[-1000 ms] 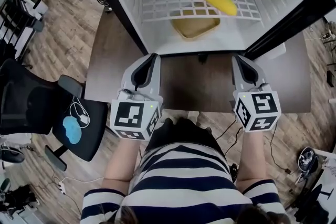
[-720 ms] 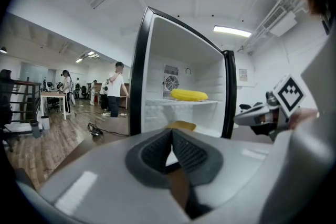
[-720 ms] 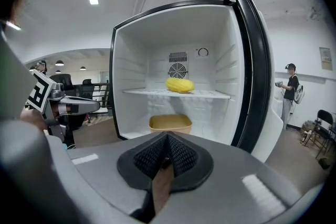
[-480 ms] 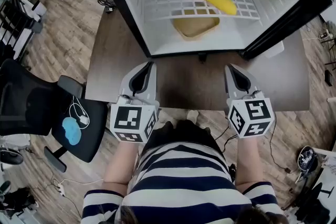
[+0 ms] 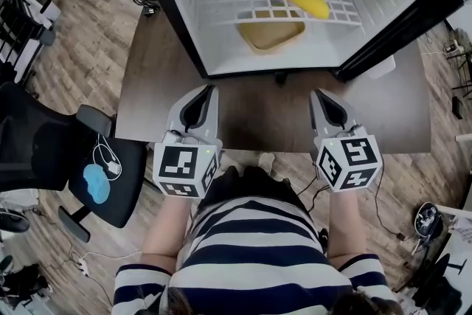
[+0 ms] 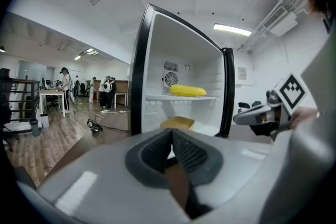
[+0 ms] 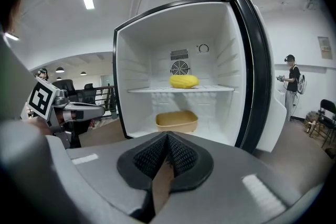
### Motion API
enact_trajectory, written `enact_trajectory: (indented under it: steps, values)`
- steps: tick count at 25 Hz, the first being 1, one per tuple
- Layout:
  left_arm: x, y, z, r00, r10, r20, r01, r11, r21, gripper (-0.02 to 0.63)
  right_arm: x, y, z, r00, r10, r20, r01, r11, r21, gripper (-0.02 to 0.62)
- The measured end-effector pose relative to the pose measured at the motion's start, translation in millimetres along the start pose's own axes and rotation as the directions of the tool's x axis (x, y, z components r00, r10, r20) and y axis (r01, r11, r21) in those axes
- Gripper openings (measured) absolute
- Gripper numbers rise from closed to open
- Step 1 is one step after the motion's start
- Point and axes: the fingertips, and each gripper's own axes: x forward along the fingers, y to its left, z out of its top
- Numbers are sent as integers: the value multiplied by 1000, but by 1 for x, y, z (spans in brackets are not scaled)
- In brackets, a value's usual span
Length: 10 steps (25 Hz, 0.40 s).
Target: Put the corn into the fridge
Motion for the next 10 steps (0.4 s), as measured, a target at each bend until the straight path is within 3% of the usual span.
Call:
enact_trajectory:
  steps: [10]
  values:
    - [9,3,-3,1000,3,-14,-3,1000,-5,0,12,-3,-5,1000,11,-13,-10,1000,25,-5]
